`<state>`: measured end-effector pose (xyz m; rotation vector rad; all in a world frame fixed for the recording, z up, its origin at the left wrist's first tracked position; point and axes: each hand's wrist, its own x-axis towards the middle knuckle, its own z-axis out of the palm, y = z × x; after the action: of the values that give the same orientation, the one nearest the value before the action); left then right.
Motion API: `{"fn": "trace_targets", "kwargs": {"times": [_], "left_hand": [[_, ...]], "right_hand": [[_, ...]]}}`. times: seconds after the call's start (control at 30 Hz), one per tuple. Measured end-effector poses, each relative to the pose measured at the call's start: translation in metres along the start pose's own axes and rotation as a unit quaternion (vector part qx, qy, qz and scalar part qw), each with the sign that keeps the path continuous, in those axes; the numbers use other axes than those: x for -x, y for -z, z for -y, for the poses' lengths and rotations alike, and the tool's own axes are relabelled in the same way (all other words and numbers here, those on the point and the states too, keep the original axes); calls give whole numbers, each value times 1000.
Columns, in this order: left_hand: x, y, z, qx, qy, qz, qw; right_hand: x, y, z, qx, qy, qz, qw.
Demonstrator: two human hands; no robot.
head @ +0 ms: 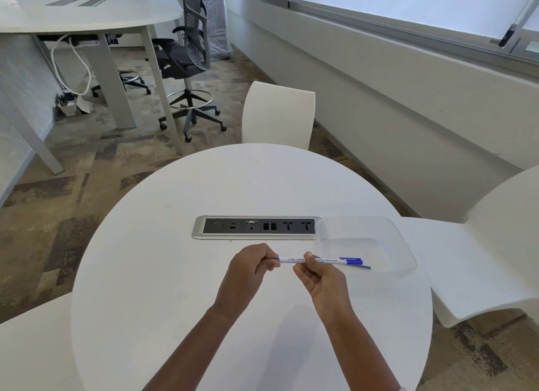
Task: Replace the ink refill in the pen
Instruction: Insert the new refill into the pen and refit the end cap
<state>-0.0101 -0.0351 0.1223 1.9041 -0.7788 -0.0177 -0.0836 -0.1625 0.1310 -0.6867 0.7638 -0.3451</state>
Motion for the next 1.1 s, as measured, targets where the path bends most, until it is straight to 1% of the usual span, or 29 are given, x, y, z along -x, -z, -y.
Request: {"fn": "trace_targets", "kwargs": {"times": [0.03, 0.07, 0.1, 0.13, 0.17, 0.2, 0.27, 0.3, 0.33, 0.37, 0.43, 0.6, 0.73, 0.77, 0.83, 0.9, 0.93, 0.97, 1.0, 1.07, 1.1], "left_hand": [[0, 0, 0, -10, -19, -7, 1000], [0, -1, 1, -2, -17, -16, 1000], [-1, -2, 0, 28, 12, -25, 999], [-2, -3, -1, 79, 65, -29, 994], [-3, -4, -2, 143, 127, -25, 981], [-4, -5, -2, 209, 187, -16, 960], [-2, -4, 0, 315, 278, 13, 907], [-2, -3, 1, 353, 304, 25, 885], [-1, -1, 2, 373, 319, 34, 871], [-1, 0, 3, 381, 325, 40, 865], [-2, 1, 3, 367, 319, 43, 873], [-1, -3, 4, 248, 243, 3, 938], [1, -6, 6, 125, 180, -11, 976], [3, -6, 6, 100, 149, -15, 984], [4, -5, 6, 43, 59, -17, 997], [3, -3, 8, -25, -29, -5, 999], [1, -2, 9, -42, -51, -1, 998], [-1, -1, 10, -38, -49, 1, 998], [-2, -1, 10, -11, -22, 1, 1000], [-6, -2, 7, 92, 86, 6, 992], [-7, -2, 6, 156, 145, 12, 977]], "right_hand": [[0, 0, 1, -1, -3, 2, 1000], [0, 0, 2, -1, -4, 3, 1000], [0, 0, 4, 0, -3, 4, 1000], [-1, 0, 5, 2, -1, 5, 1000], [-1, 0, 6, 5, 3, 7, 1000], [-2, 1, 6, 11, 8, 10, 1000], [-2, 2, 6, 29, 19, 16, 999], [-3, 3, 5, 38, 24, 19, 999], [-3, 3, 4, 46, 30, 24, 998], [-3, 4, 3, 54, 37, 29, 997], [-3, 3, 2, 71, 52, 35, 996], [-2, -1, 0, 84, 70, 28, 994], [-3, -2, -3, 50, 44, 9, 998], [-3, -2, -4, 36, 31, 4, 999], [-3, -1, -4, 11, 7, -4, 1000], [-3, 0, -4, -5, -9, -6, 1000], [-3, 0, -3, -9, -13, -5, 1000], [-3, 0, -2, -9, -13, -3, 1000], [-3, 0, 0, -5, -11, -1, 1000], [-4, -1, 3, 4, -1, 2, 1000], [-5, -1, 4, 8, 5, 3, 1000]]}}
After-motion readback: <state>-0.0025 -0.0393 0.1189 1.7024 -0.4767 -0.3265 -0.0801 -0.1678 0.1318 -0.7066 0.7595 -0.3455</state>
